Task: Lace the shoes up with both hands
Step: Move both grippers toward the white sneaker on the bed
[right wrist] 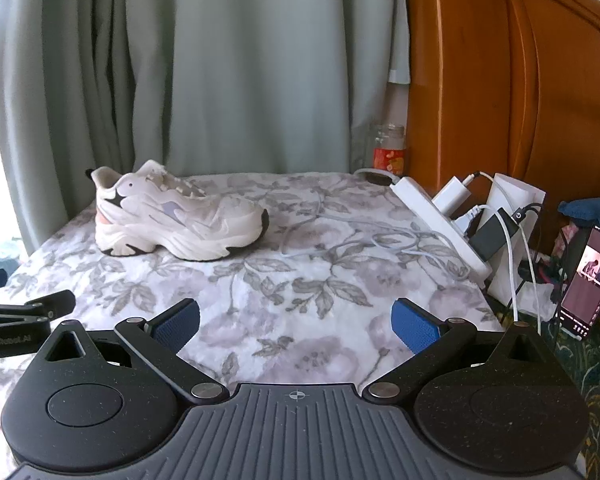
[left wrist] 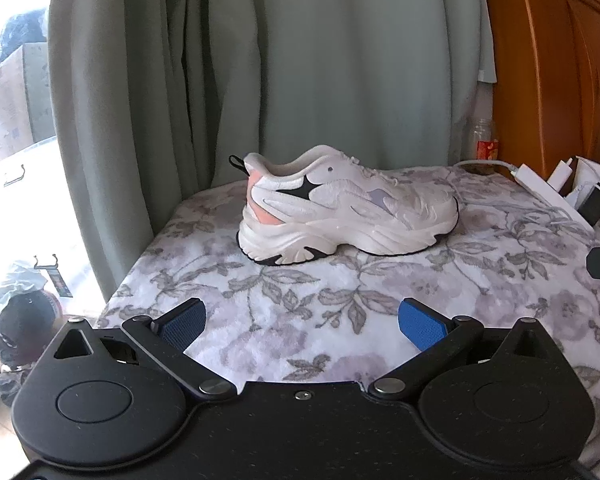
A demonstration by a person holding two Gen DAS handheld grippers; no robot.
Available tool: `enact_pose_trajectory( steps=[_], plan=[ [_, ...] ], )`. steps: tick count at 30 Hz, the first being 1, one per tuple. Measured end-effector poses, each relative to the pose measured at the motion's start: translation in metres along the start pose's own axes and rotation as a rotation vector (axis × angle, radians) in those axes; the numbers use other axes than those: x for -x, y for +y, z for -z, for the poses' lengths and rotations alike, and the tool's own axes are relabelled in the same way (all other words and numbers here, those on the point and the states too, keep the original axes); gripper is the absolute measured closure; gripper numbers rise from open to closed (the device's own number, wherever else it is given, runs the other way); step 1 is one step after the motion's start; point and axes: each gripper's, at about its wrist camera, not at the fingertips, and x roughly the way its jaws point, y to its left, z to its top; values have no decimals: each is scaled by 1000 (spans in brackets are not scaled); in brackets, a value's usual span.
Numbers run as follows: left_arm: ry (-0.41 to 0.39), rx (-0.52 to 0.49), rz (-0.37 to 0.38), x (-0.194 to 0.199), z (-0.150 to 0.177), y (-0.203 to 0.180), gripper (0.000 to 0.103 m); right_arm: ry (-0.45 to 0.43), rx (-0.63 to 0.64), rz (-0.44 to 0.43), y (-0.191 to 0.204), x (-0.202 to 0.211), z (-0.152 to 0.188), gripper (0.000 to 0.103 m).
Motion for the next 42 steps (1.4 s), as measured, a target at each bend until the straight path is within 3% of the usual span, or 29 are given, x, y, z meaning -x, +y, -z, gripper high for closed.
enact_pose_trajectory(
  steps=[9, 18, 22, 28, 36, 42],
  plan=[
    [10, -9, 17, -8, 1, 2, 1, -2, 2, -9, -2, -8, 0, 0],
    [23, 73, 77, -22, 0, 17, 1, 24, 15, -2, -3, -17, -1, 0],
    [41, 59, 71, -27, -3, 16, 1, 28, 20, 0, -3, -21, -4, 0],
    [56, 70, 131, -39, -6, 18, 1, 36, 24, -14, -4, -31, -10, 0],
    [31, 72, 143, -55, -23, 22, 1, -33, 31, -72, -16, -50, -29, 0],
    [31, 69, 152, -72, -41, 23, 1, -96, 68, -68, -28, -71, -47, 0]
  ],
)
